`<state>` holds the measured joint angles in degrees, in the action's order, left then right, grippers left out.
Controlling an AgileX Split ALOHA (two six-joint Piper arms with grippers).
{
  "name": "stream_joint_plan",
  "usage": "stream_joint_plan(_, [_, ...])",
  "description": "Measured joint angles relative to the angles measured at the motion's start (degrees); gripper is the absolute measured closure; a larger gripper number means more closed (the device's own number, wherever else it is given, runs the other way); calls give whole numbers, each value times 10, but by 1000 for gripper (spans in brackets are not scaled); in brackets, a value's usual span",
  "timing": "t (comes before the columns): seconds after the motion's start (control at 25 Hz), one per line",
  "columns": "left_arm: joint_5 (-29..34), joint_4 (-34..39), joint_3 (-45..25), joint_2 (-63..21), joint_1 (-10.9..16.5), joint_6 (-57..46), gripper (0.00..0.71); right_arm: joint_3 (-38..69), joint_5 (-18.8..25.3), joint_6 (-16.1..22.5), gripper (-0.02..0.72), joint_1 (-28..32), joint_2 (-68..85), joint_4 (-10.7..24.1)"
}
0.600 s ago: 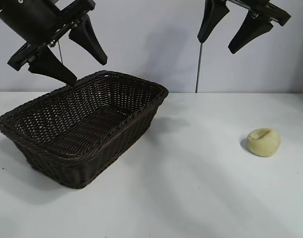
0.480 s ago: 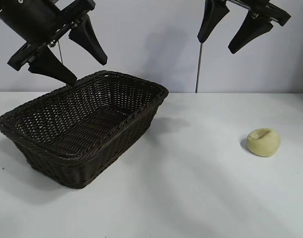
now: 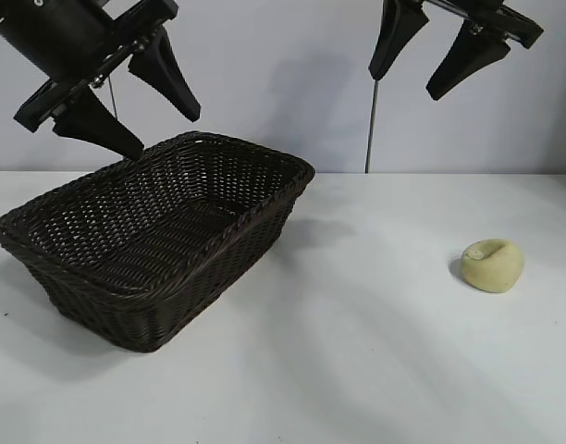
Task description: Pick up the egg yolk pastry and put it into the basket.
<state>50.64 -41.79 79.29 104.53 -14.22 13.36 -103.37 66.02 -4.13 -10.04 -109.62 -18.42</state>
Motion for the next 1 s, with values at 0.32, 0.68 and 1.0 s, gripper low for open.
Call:
stream_joint_plan(0.32, [0, 0, 0, 0, 0, 0, 203, 0, 0, 0, 207, 0, 0, 4])
stream_joint_plan(0.68, [-18, 0, 0, 0, 0, 0, 203, 0, 0, 0, 207, 0, 0, 8])
stream_joint_plan(1.0, [-20, 1, 0, -27, 0, -8, 203, 0, 0, 0, 207, 0, 0, 10])
